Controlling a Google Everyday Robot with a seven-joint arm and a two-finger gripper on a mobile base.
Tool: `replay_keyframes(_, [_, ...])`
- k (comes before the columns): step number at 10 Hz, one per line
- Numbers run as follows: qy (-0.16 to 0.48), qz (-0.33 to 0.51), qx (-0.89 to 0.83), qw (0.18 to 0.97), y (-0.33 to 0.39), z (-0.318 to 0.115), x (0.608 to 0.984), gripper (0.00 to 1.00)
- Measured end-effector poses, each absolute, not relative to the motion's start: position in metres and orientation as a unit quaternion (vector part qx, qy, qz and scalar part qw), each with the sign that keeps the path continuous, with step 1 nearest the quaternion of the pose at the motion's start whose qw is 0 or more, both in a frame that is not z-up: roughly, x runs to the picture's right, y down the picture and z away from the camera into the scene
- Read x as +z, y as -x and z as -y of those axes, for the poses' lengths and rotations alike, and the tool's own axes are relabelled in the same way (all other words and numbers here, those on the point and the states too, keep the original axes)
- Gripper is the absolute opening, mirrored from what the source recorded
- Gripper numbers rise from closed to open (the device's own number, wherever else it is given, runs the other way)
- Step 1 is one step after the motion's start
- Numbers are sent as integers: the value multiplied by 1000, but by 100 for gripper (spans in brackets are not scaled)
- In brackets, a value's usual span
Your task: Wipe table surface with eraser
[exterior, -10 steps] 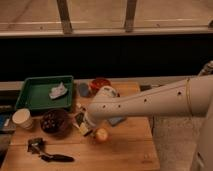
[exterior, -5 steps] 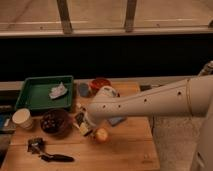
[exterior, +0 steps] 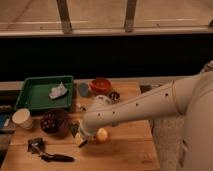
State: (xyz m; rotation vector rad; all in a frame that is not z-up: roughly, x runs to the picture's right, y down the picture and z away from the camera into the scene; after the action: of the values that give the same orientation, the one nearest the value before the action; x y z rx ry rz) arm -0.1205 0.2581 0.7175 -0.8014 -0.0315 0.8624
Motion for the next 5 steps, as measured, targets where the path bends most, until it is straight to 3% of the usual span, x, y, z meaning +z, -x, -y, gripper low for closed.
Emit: replay_keyframes(5, [424,-16,392,817,135,-314,741,0])
